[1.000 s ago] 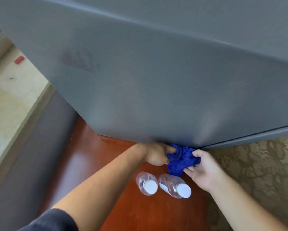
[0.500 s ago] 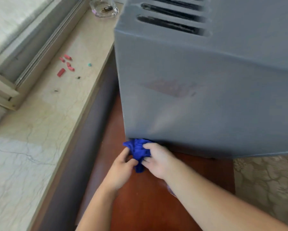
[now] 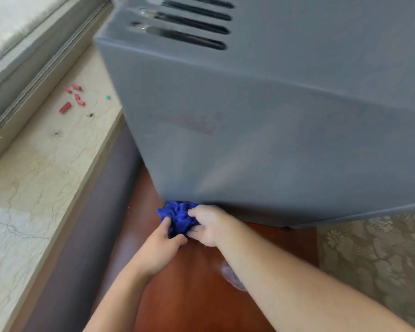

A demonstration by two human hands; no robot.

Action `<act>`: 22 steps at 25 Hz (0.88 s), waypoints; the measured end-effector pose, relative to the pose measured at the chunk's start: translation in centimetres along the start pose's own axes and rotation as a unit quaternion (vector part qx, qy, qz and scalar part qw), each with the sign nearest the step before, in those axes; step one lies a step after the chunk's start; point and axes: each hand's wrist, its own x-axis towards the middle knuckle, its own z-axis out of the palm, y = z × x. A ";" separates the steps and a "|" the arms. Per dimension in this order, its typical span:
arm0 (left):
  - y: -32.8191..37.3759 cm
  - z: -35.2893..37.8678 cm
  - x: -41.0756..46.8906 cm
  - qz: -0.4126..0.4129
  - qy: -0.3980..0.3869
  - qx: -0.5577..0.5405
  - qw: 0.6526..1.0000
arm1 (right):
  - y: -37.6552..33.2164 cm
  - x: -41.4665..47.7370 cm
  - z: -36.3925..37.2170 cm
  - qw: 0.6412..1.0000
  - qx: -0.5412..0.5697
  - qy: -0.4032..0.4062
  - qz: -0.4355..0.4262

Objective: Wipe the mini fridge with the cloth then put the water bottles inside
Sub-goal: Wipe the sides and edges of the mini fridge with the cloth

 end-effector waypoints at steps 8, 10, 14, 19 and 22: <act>6.4 11.8 0.9 -0.001 -0.156 0.208 0.966 | -1.5 -2.8 -17.3 0.996 -0.080 0.034 0.011; 8.3 14.6 1.5 0.000 -0.189 0.273 0.943 | -1.3 -3.3 -21.7 0.998 -0.048 0.045 0.000; 12.0 20.0 3.3 0.021 -0.246 0.451 0.858 | -0.3 -4.0 -29.1 0.996 0.070 0.057 -0.026; 14.9 25.6 5.1 0.038 -0.283 0.541 0.791 | 2.3 -4.9 -34.6 0.989 0.144 0.036 -0.029; 15.5 26.9 5.5 0.039 -0.293 0.581 0.758 | 3.7 -5.0 -35.7 0.991 0.132 0.018 -0.023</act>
